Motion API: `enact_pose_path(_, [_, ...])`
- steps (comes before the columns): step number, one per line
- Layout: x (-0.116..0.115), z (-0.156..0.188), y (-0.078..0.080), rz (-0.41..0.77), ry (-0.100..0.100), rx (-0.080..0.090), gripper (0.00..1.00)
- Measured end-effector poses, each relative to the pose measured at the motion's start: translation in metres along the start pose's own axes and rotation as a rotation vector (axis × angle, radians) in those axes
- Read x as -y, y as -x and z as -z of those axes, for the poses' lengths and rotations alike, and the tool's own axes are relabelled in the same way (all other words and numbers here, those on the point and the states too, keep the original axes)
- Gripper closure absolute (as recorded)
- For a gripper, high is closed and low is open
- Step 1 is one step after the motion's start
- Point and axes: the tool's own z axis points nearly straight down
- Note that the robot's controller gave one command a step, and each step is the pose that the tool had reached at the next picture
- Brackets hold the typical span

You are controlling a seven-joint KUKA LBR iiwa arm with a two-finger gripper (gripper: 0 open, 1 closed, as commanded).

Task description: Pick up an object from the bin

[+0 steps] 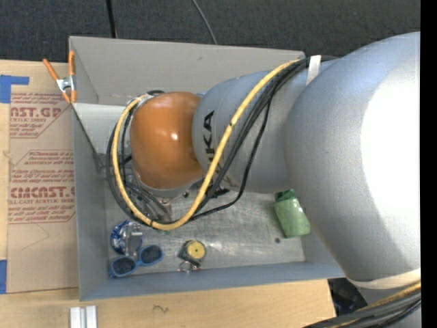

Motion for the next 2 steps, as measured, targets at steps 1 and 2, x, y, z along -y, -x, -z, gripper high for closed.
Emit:
enact_pose_path(1, [-0.005, -0.07, -0.007, -0.096, 0.007, 0.019, 0.0])
enact_pose_path(2, [0.009, -0.041, -0.028, -0.088, 0.003, 0.01, 0.0])
